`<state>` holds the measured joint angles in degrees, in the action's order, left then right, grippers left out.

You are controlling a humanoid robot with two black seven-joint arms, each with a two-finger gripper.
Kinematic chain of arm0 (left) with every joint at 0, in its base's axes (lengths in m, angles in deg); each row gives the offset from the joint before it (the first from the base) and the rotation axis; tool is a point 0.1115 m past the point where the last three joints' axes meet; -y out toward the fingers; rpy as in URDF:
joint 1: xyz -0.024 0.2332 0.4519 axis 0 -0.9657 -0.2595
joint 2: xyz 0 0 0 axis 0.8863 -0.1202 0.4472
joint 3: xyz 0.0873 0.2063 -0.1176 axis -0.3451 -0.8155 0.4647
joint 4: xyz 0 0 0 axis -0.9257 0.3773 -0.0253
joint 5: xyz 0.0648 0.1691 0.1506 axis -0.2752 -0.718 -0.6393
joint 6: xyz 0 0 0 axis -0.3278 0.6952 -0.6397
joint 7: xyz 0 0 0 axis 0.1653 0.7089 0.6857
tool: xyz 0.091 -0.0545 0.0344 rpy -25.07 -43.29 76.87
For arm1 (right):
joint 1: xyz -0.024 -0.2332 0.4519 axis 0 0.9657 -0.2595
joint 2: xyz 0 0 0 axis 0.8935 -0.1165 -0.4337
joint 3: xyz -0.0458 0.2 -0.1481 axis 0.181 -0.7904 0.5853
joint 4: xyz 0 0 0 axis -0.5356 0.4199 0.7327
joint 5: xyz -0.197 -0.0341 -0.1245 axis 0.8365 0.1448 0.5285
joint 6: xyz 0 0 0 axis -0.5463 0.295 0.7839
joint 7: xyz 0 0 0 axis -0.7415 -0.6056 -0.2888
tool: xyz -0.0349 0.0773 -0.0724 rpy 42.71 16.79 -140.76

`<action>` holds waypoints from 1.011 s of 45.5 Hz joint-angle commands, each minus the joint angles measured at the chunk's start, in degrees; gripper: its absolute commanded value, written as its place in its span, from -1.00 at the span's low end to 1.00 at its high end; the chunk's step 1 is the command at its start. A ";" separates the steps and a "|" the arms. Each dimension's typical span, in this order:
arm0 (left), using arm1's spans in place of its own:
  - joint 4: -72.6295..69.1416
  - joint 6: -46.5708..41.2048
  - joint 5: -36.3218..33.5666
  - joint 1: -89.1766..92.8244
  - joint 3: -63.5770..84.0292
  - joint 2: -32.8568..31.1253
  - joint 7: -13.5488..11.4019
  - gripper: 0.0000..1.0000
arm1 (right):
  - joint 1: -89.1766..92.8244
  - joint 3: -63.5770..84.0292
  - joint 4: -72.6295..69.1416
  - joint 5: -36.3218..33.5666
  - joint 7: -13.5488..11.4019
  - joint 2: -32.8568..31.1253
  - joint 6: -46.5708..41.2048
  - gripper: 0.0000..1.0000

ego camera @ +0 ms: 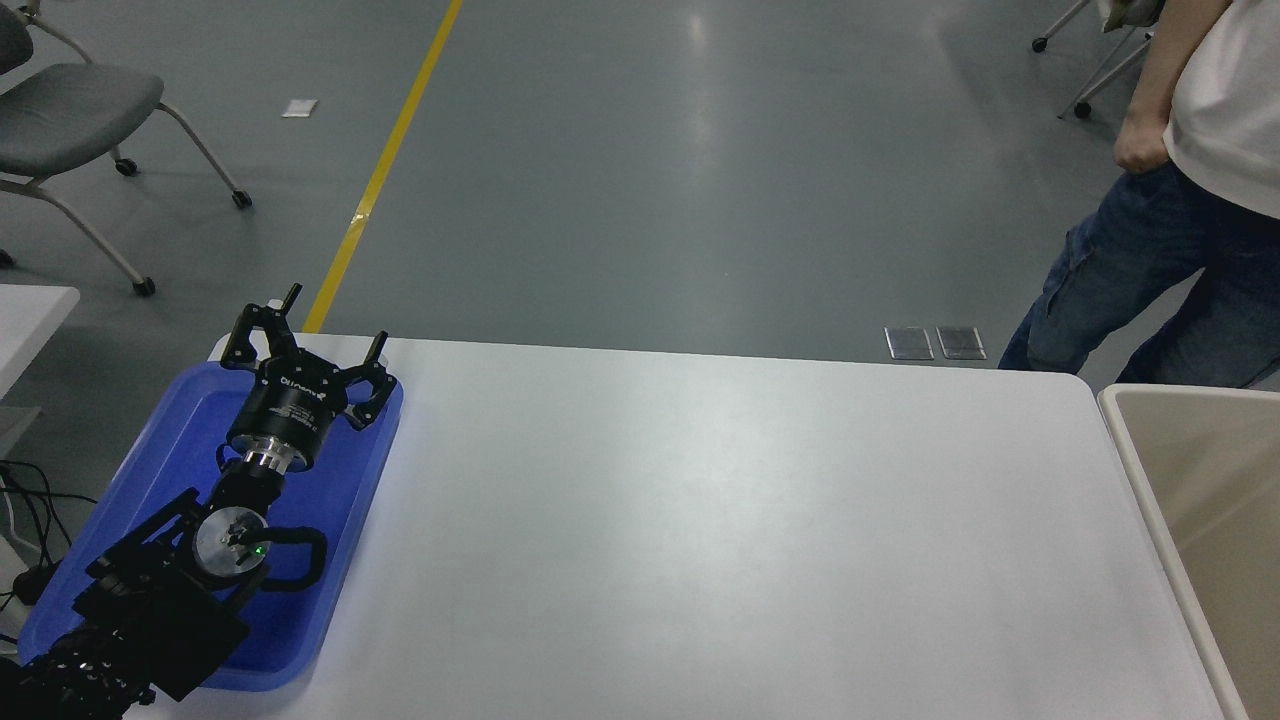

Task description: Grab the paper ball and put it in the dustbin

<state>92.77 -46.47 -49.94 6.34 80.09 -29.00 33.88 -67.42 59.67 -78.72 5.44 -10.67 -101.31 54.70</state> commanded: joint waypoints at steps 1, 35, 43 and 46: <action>0.00 0.06 0.01 0.00 -0.06 0.00 0.00 1.00 | 4.34 -1.62 1.77 -1.87 0.01 3.61 2.31 -1.00; 0.00 -0.03 0.01 0.00 0.03 0.00 0.00 1.00 | 2.76 -4.42 0.89 -1.95 0.01 3.88 2.93 1.00; 0.00 -0.03 0.01 0.00 -0.06 0.00 0.00 1.00 | -2.24 -12.51 0.19 -1.95 0.18 3.70 2.57 1.00; 0.00 -0.03 0.01 0.00 -0.06 0.00 0.00 1.00 | -4.44 -16.54 -0.51 -1.95 0.36 3.70 2.57 1.00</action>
<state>92.77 -46.49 -49.93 6.34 80.07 -29.00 33.87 -66.25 52.46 -77.82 3.49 -10.55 -97.49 57.59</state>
